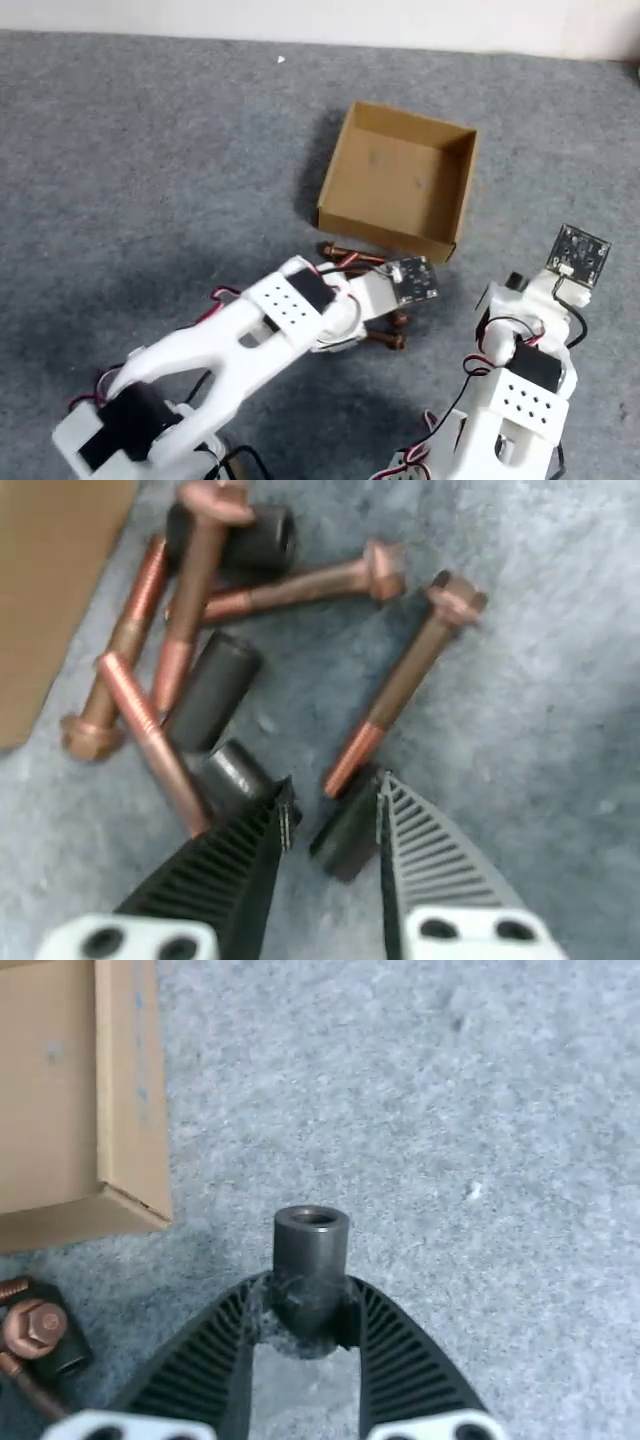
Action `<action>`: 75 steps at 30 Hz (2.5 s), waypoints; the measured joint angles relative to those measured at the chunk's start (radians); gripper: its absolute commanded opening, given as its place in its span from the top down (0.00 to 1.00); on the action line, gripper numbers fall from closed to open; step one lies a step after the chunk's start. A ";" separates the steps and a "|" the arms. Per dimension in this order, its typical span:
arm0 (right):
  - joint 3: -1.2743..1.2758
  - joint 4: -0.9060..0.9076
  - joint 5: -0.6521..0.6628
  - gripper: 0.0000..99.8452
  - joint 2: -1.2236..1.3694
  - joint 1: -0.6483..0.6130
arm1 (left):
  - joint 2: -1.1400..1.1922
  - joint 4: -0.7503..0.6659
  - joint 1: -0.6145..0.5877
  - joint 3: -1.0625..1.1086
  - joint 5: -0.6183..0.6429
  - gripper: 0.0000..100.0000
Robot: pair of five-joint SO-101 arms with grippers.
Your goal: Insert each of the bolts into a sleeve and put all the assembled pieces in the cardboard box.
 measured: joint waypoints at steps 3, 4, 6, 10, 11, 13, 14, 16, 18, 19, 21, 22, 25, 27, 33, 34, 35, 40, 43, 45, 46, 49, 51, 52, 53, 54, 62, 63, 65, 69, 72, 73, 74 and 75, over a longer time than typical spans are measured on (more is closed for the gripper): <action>0.000 0.000 0.000 0.99 0.000 0.002 | 0.032 -0.061 0.011 0.000 0.000 0.84; 0.000 0.000 0.000 0.99 0.000 0.002 | 0.043 -0.078 0.014 0.000 0.000 0.84; 0.000 0.000 0.000 0.99 0.000 0.002 | 0.068 -0.106 0.018 0.000 0.000 0.84; 0.000 0.000 0.000 0.99 0.000 0.002 | 0.129 -0.149 0.057 0.000 0.000 0.84; 0.000 0.000 0.000 0.99 0.000 0.002 | 0.149 -0.160 0.069 -0.003 0.000 0.84; 0.000 0.000 0.000 0.99 0.000 0.002 | 0.183 -0.176 0.080 -0.014 0.000 0.85; 0.000 0.000 0.000 0.99 0.000 0.002 | 0.195 -0.178 0.081 -0.026 0.000 0.85; 0.000 0.000 0.000 0.99 0.000 0.002 | 0.219 -0.178 0.081 -0.051 0.000 0.85; 0.000 0.000 0.000 0.99 0.000 0.002 | 0.233 -0.178 0.081 -0.068 0.000 0.85; 0.000 0.000 0.000 0.99 0.000 0.002 | 0.235 -0.178 0.084 -0.069 0.000 0.87; 0.000 0.000 0.000 0.99 0.000 0.002 | 0.236 -0.178 0.086 -0.071 0.000 0.91; 0.000 0.000 0.000 0.99 0.000 0.002 | 0.236 -0.178 0.086 -0.071 0.000 0.93; 0.000 0.000 0.000 0.99 0.000 0.002 | 0.238 -0.178 0.095 -0.071 0.000 0.99; 0.000 0.000 0.000 0.99 0.000 0.002 | 0.241 -0.178 0.097 -0.071 0.000 0.99; 0.000 0.000 0.000 0.99 0.000 0.002 | 0.241 -0.175 0.097 -0.071 -0.002 0.99; 0.000 0.000 0.000 0.99 0.000 0.002 | 0.241 -0.166 0.097 -0.071 -0.002 0.99; 0.005 -0.002 0.000 0.99 -0.002 0.002 | 0.241 -0.153 0.097 -0.072 -0.002 0.99; 0.055 -0.054 0.000 0.99 -0.002 0.000 | 0.170 -0.084 0.095 -0.071 -0.002 0.99; 0.063 -0.057 0.000 0.99 -0.002 0.002 | 0.063 -0.068 0.089 -0.043 -0.002 0.99; 0.063 -0.057 0.000 0.99 -0.002 -0.006 | -0.015 -0.064 0.069 0.002 0.025 0.99; 0.063 -0.057 0.000 0.99 -0.002 -0.020 | -0.055 -0.063 0.058 0.018 0.046 0.99; 0.063 -0.057 0.000 0.99 -0.002 -0.064 | -0.181 -0.063 0.026 0.066 0.095 0.99; 0.063 -0.057 0.000 0.99 -0.002 -0.078 | -0.255 -0.063 0.006 0.091 0.132 0.99; 0.063 -0.057 0.000 0.99 -0.002 -0.080 | -0.292 -0.063 -0.003 0.101 0.150 0.99; 0.063 -0.057 0.000 0.99 -0.002 -0.081 | -0.327 -0.063 -0.014 0.114 0.170 0.99; 0.063 -0.057 0.000 0.99 -0.002 -0.081 | -0.362 -0.063 -0.026 0.124 0.187 0.99; 0.061 -0.057 0.000 0.99 -0.002 -0.265 | -0.646 -0.063 -0.123 0.221 0.318 0.99; 0.052 -0.057 0.000 0.99 -0.002 -0.288 | -0.681 -0.063 -0.135 0.235 0.334 0.99; 0.015 -0.044 0.000 0.99 -0.002 -0.327 | -0.753 -0.063 -0.158 0.267 0.362 0.99; -0.092 0.031 0.000 0.99 -0.002 -0.440 | -0.891 -0.123 -0.207 0.359 0.419 0.99; -0.146 0.049 0.000 0.99 -0.002 -0.540 | -0.982 -0.181 -0.235 0.428 0.474 0.99; -0.164 0.052 0.000 0.99 -0.002 -0.569 | -1.010 -0.192 -0.239 0.445 0.486 0.99; -0.178 0.052 0.000 0.99 -0.002 -0.597 | -1.036 -0.199 -0.244 0.456 0.499 0.99; -0.190 0.052 0.000 0.99 -0.002 -0.624 | -1.059 -0.204 -0.252 0.465 0.509 0.99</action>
